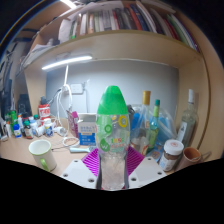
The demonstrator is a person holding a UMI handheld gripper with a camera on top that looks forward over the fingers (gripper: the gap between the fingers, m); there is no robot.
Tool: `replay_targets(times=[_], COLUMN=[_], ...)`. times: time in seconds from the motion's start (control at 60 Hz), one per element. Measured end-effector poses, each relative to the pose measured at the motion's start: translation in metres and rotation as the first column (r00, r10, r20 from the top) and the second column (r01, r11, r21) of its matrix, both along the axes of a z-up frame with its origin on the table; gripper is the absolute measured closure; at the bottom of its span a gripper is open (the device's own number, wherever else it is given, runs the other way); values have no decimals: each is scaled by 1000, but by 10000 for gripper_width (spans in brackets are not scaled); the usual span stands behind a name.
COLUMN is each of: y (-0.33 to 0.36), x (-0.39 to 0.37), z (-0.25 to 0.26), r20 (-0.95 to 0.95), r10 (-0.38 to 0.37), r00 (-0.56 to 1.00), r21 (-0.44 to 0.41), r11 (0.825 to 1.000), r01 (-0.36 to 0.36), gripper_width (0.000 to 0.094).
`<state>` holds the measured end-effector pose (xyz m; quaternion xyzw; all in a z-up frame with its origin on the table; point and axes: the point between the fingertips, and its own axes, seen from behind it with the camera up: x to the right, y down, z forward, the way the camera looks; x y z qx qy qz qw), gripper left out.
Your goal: Pour water
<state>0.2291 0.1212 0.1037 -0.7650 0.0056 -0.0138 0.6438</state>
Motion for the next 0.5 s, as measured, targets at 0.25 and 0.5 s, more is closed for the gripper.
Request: replay_targets(times=[0.25, 0.5], y=[2, -1], x=[9, 14], z=[-11, -10], r20=[39, -32], r10=[34, 21], r00=[999, 999], r21=[51, 133], r11=[998, 991], r01=[-36, -17], gripper_width=[621, 622])
